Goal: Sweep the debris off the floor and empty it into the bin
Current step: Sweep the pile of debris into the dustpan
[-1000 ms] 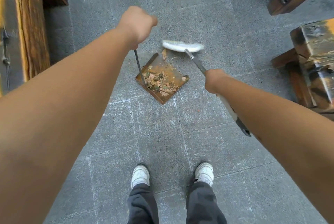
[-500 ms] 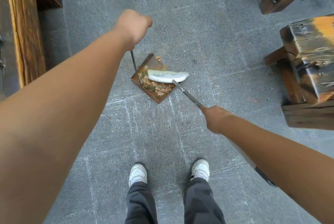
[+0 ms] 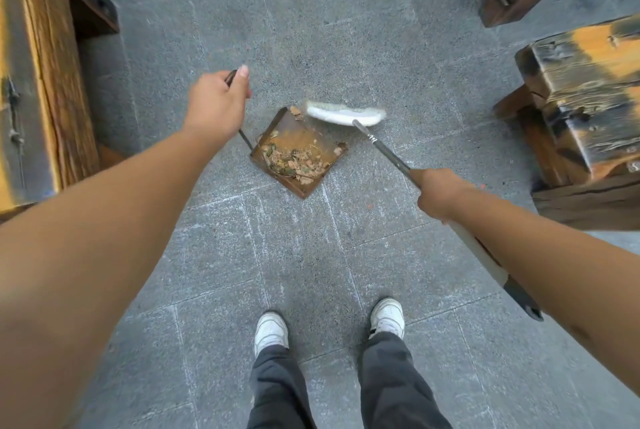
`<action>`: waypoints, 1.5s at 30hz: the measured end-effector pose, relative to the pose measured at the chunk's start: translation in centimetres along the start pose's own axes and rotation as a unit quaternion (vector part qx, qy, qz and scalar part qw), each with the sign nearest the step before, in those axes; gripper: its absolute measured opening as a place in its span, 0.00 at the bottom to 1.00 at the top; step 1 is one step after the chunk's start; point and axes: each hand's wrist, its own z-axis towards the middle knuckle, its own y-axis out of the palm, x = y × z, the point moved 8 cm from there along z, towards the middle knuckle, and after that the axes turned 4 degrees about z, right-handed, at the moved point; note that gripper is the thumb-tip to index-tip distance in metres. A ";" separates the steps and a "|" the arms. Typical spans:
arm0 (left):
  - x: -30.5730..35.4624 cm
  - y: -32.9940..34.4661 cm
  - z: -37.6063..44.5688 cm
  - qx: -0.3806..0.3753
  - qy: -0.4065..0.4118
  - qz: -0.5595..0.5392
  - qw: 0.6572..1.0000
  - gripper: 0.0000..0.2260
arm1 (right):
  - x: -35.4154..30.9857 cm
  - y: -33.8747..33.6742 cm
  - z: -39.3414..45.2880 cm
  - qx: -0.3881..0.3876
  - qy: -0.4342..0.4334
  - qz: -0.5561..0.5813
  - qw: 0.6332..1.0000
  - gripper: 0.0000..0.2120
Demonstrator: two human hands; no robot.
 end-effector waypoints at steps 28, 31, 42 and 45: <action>4.3 0.8 3.8 -0.023 0.031 0.041 0.998 0.17 | -3.7 7.3 -1.8 -0.100 -0.085 -0.103 0.986 0.29; 4.5 1.3 3.6 -0.033 0.033 0.040 0.998 0.17 | -3.0 6.1 -3.2 -0.117 -0.106 -0.080 0.984 0.33; 5.1 2.1 3.7 -0.052 0.044 0.043 0.997 0.16 | -1.1 1.5 0.9 -0.004 -0.043 -0.096 0.994 0.28; 4.9 2.0 3.9 -0.047 0.046 0.043 0.997 0.16 | -1.3 3.4 1.2 -0.012 -0.016 -0.089 0.996 0.25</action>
